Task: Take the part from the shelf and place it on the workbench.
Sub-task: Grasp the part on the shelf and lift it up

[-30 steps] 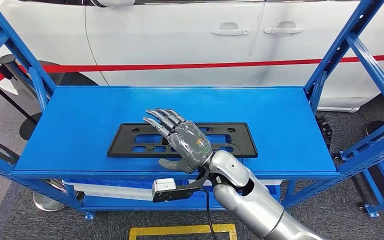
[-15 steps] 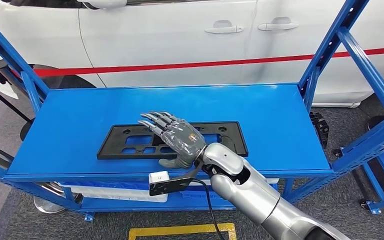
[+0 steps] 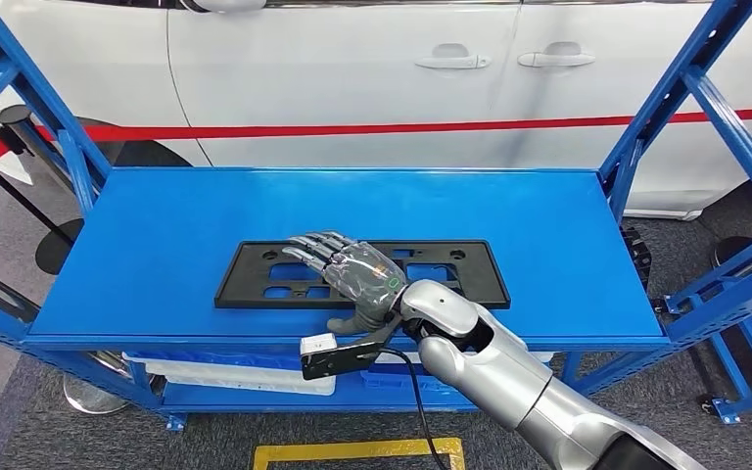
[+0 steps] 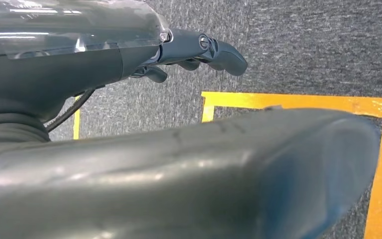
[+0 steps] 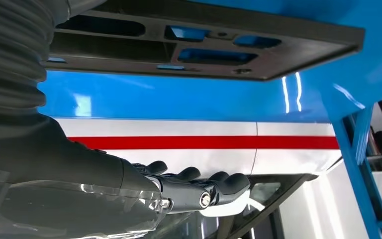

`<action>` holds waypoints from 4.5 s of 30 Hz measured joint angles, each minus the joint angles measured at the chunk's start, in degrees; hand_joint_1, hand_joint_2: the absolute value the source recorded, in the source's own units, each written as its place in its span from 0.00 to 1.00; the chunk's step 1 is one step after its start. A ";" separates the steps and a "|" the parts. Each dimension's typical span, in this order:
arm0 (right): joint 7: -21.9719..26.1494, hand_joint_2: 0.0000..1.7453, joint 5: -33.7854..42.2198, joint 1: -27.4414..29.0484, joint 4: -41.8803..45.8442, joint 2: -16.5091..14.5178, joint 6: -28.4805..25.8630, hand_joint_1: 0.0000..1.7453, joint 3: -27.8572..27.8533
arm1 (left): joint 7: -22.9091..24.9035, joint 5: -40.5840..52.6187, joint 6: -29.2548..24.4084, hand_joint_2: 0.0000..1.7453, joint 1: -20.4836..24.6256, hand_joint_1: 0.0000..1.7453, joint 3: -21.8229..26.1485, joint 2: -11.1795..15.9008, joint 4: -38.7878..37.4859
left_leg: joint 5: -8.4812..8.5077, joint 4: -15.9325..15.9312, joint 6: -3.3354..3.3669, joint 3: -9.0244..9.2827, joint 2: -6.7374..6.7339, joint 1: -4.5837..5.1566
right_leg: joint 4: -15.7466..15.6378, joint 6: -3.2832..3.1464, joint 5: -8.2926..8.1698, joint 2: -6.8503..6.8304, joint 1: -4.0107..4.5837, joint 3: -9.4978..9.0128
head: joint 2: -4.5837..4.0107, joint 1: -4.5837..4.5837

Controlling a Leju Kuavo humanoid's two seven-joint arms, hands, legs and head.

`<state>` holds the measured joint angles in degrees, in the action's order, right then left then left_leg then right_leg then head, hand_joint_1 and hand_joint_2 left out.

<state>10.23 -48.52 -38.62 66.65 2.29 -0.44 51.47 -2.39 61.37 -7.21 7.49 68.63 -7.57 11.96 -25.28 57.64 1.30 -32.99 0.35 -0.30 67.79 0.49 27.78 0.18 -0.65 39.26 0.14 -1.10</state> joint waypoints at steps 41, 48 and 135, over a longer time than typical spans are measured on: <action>-1.83 1.00 0.65 -1.13 -20.38 -5.37 -3.22 0.00 5.92 | 1.05 1.03 0.78 0.00 1.18 0.00 -0.75 0.28 -0.01 | -6.44 11.28 -3.05 -5.15 0.01 -0.36 | -9.78 -2.07 -2.88 -0.20 -0.02 -4.69 | 0.00 -0.30; -1.55 1.00 2.04 -1.47 -20.36 -6.33 -3.18 0.00 3.95 | 1.13 0.96 0.62 0.00 1.04 0.00 -0.86 0.25 0.00 | -0.73 2.85 -2.68 -1.29 -0.05 -0.29 | -8.99 -1.55 -2.46 0.10 0.19 -4.56 | 0.00 -0.27; -18.31 1.00 -22.74 -8.16 -35.50 -7.16 -14.45 1.00 -0.28 | -1.06 -0.18 -0.68 0.00 1.43 0.00 -1.14 0.73 0.00 | -7.77 15.32 -3.46 -7.09 -0.19 -0.56 | -8.88 -2.04 -2.47 -0.18 -0.34 -4.10 | 0.01 -0.48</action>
<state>-8.08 -71.26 -46.79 31.15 -4.87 -14.89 51.19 -3.45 61.20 -7.89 8.92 67.49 -6.84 11.96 -33.05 72.96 -2.16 -40.08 0.16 -0.86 58.91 -1.55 25.30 0.00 -1.00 35.16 0.15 -1.58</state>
